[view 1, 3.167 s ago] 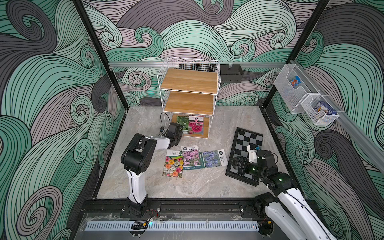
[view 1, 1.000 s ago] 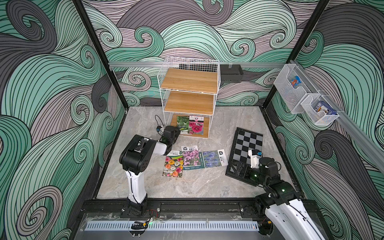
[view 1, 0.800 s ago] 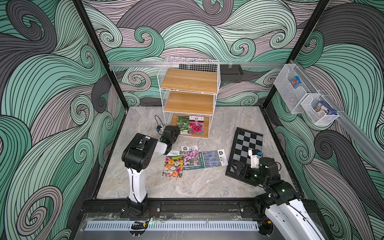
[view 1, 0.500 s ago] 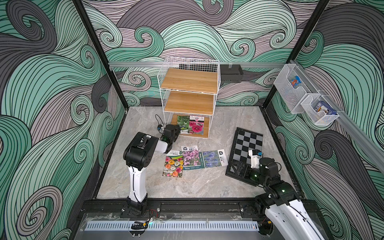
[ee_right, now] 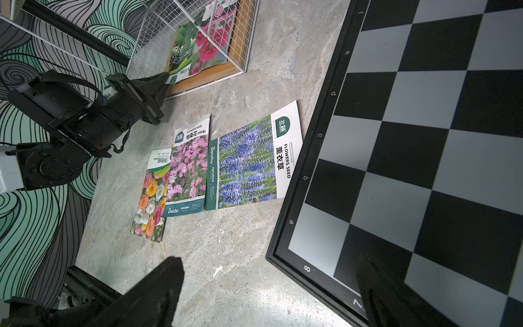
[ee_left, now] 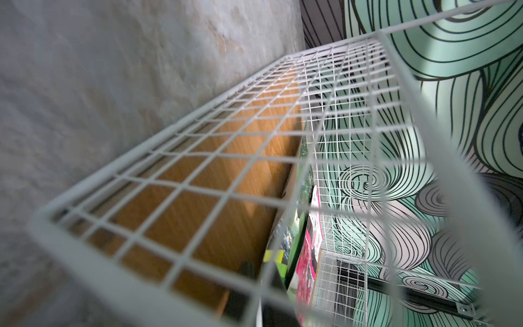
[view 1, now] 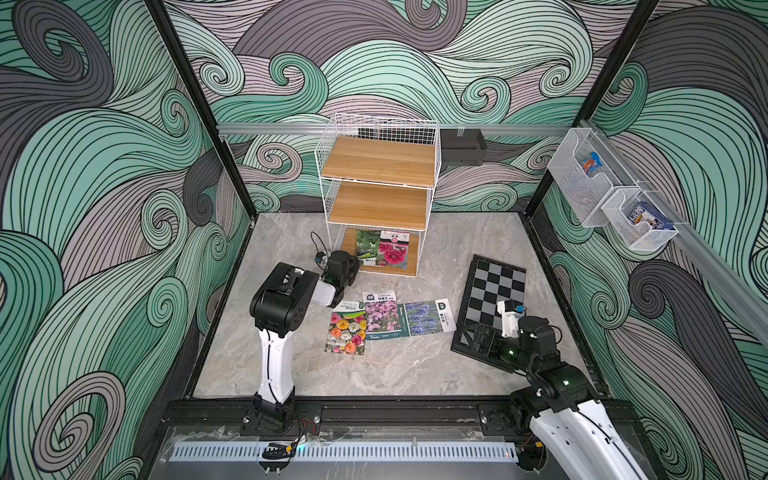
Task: Take the seed bag off the shelf
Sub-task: Pick up the seed packet from the shelf.
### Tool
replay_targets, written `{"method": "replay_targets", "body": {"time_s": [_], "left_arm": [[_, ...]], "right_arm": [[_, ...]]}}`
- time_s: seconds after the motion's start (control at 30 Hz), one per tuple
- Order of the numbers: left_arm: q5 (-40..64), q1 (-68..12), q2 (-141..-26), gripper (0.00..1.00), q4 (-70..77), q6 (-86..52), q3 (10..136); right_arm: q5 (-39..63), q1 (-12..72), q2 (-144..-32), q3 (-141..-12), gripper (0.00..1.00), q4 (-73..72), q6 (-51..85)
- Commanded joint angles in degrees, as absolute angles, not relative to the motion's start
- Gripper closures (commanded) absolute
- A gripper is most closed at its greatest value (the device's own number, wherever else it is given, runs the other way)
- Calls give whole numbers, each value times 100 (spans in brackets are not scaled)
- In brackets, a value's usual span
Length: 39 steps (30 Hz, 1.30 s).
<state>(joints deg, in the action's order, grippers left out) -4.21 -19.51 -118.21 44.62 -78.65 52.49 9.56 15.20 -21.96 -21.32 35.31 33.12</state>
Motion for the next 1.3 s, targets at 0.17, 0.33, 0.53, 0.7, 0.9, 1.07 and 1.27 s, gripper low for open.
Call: {"method": "replay_targets", "body": {"time_s": [0.17,0.33,0.53,0.7,0.9,1.07,1.27], "left_arm": [[70,-2014,-11966,63,4474,-8006,5523],[38,-2048,-11997,62,4629,-8220,5502],[135,-2107,-12066,62,4428,-8205,5831],[239,-2170,-12190,68,4212,-8181,6184],[245,-2165,-12208,92,4143,-8196,6187],[246,-2171,-12147,100,4070,-8156,6152],[237,-2161,-11683,100,3668,-7912,6038]], "right_arm": [[932,1556,-2195,-2094,1,3505,3327],[956,1557,-2201,-2092,1,3507,3331],[986,1556,-2244,-2126,1,3507,3340],[993,1556,-2301,-2127,1,3503,3330],[981,1556,-2293,-2127,1,3500,3342],[985,1557,-2301,-2135,1,3513,3338],[1019,1560,-2341,-2186,1,3542,3388]]}}
